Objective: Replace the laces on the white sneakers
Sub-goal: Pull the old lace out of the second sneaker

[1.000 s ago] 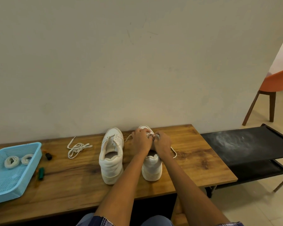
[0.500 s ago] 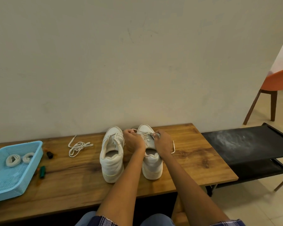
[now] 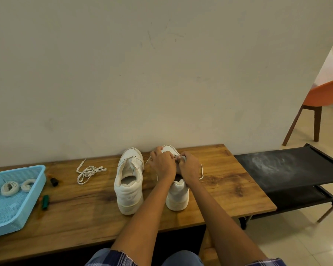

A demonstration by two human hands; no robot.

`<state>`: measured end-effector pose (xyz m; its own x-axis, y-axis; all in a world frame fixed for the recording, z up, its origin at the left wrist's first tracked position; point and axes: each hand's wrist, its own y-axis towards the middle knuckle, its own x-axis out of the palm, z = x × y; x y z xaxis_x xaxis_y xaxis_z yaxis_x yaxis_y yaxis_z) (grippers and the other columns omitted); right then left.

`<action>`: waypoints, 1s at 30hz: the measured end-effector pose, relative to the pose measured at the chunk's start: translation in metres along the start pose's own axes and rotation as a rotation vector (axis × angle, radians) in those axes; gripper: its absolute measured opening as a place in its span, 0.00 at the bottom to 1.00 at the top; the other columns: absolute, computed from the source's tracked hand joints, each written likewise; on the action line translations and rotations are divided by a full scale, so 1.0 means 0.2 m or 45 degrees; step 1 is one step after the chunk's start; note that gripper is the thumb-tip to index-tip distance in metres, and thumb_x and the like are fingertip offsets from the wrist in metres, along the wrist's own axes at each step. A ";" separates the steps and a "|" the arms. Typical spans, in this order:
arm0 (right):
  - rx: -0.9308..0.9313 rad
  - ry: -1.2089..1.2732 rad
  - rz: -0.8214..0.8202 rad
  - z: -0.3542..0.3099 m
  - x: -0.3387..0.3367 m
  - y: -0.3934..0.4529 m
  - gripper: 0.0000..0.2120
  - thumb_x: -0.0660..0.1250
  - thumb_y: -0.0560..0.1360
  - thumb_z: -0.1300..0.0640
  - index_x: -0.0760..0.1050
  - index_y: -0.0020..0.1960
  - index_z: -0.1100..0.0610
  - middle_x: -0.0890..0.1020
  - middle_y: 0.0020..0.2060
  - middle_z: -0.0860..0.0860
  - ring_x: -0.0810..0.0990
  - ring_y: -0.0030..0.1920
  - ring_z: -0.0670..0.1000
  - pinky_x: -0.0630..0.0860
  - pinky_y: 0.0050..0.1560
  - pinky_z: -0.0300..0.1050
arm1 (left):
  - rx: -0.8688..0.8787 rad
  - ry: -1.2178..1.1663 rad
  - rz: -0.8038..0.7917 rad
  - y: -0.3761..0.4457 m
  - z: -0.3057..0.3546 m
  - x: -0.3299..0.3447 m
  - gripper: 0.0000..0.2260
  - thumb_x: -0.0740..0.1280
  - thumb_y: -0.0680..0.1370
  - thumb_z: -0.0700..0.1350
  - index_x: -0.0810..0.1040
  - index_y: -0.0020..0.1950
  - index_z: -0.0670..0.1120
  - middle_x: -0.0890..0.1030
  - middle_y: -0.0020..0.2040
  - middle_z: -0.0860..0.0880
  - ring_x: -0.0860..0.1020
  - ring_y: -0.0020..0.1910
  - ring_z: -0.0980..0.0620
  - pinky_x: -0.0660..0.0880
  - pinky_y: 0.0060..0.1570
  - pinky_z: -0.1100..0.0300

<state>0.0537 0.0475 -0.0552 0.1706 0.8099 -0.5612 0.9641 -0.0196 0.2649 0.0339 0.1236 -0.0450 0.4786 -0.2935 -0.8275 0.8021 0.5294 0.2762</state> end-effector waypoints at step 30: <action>0.014 0.026 -0.052 -0.01 -0.01 -0.01 0.08 0.60 0.78 0.63 0.78 0.48 0.62 0.81 0.41 0.54 0.76 0.40 0.49 0.70 0.38 0.41 | 0.133 0.100 -0.351 0.08 0.07 -0.16 0.15 0.64 0.78 0.53 0.80 0.57 0.45 0.80 0.57 0.46 0.77 0.57 0.46 0.72 0.51 0.57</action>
<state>0.0515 0.0471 -0.0538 0.1273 0.8218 -0.5553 0.9724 0.0069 0.2332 0.0367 0.1301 -0.0082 0.2118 -0.3504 -0.9123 0.9324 0.3522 0.0812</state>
